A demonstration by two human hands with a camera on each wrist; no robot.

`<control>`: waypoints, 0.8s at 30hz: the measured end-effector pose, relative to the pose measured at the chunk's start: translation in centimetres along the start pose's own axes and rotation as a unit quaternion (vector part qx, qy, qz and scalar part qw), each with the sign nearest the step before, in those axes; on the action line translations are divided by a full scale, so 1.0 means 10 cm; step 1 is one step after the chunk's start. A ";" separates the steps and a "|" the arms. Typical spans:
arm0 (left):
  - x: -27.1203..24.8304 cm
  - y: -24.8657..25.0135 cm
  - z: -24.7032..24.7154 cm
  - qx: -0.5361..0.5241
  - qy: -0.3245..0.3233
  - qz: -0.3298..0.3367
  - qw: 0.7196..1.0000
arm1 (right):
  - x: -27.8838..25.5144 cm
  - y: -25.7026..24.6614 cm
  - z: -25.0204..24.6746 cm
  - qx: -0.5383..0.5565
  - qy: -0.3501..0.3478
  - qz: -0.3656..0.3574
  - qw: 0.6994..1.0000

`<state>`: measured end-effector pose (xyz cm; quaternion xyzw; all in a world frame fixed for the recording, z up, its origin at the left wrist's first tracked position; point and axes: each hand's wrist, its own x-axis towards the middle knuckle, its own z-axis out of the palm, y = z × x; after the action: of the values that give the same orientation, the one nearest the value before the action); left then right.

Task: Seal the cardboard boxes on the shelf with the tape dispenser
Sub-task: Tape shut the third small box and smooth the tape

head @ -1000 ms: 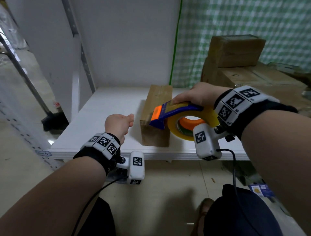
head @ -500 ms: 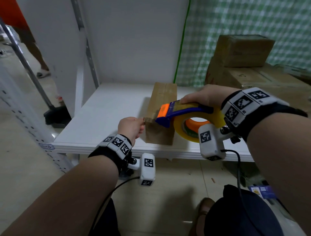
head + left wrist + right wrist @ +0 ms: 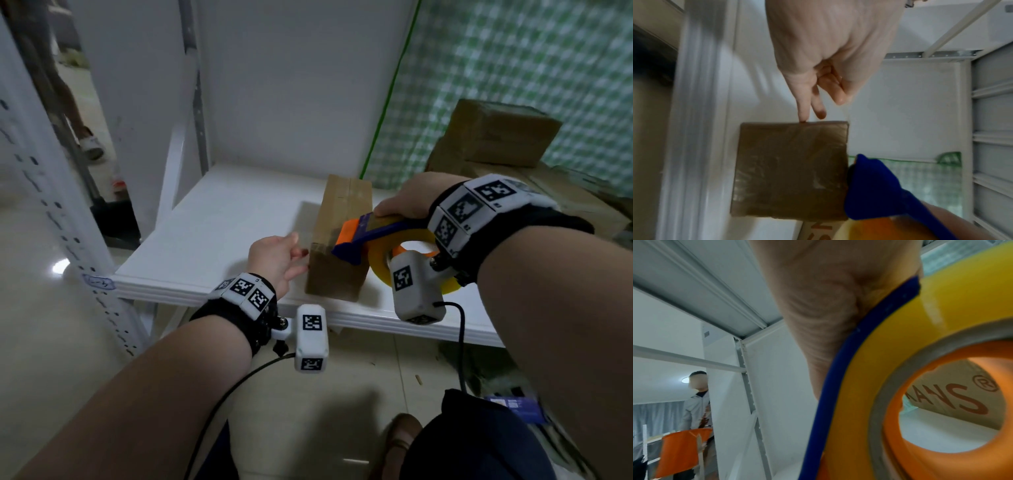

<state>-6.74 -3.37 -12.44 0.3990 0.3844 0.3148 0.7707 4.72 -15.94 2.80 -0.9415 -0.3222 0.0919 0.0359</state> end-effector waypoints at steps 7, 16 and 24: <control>-0.07 0.09 0.09 0.078 0.025 0.132 0.988 | 0.05 0.01 0.04 -0.007 0.030 0.016 0.999; 0.00 -0.03 -0.04 0.172 0.053 0.131 0.975 | -0.05 -0.12 -0.02 -0.015 0.001 0.056 0.998; 0.02 -0.17 -0.02 0.234 0.015 0.145 0.961 | 0.02 0.00 0.05 -0.080 0.001 0.030 0.996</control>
<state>-6.51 -3.95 -14.11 0.6151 0.3966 0.3307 0.5959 4.73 -15.83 2.28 -0.9507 -0.3001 0.0659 -0.0421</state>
